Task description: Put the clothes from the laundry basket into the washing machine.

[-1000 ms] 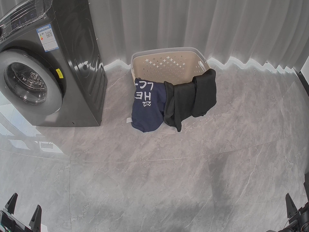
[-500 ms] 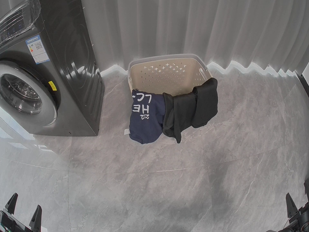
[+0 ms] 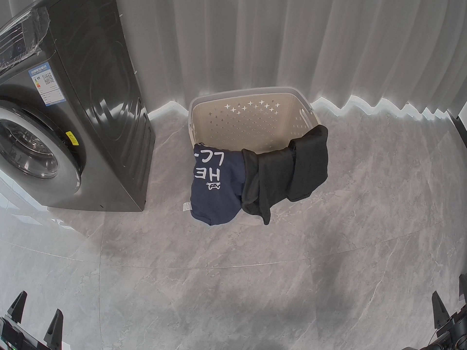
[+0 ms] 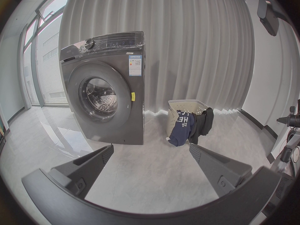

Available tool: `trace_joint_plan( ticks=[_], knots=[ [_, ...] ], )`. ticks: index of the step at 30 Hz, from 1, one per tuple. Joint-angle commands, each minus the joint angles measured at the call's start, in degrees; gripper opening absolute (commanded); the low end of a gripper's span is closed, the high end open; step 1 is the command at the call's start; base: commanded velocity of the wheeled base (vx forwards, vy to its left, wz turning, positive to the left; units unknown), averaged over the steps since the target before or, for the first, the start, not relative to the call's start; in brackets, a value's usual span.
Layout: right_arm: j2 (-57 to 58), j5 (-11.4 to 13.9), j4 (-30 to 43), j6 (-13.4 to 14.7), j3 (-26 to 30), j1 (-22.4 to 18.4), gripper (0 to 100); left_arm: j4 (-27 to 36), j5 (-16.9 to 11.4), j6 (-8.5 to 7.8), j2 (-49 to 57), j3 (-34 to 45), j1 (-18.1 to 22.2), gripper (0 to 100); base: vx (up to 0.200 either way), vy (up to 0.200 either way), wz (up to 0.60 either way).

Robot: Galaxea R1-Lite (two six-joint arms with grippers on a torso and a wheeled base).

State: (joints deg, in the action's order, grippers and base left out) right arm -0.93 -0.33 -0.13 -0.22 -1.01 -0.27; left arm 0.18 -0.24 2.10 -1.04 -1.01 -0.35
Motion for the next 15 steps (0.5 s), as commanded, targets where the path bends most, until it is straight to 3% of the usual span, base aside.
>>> trace_joint_plan(
  ticks=[1, 3, 9, 15],
  knots=[
    [0.93, -0.02, 0.05, -0.04, 1.01, 0.00, 100, -0.01, 0.07, 0.01, 1.04, 0.92, 0.00, 100, 0.000, -0.200, 0.00],
    [0.93, -0.02, -0.04, -0.04, 1.01, 0.00, 100, -0.01, 0.07, 0.01, 1.04, 0.92, 0.00, 100, 0.000, -0.200, 0.00],
    [0.93, -0.02, -0.04, -0.04, 1.01, 0.00, 100, -0.01, 0.07, 0.10, 1.04, 0.92, 0.00, 100, 0.000, 0.000, 0.00],
    [0.93, -0.02, -0.04, -0.04, 1.01, 0.00, 100, -0.01, 0.07, 0.10, 1.04, 0.92, 0.00, 100, 0.200, 0.000, 0.00]
  ],
)
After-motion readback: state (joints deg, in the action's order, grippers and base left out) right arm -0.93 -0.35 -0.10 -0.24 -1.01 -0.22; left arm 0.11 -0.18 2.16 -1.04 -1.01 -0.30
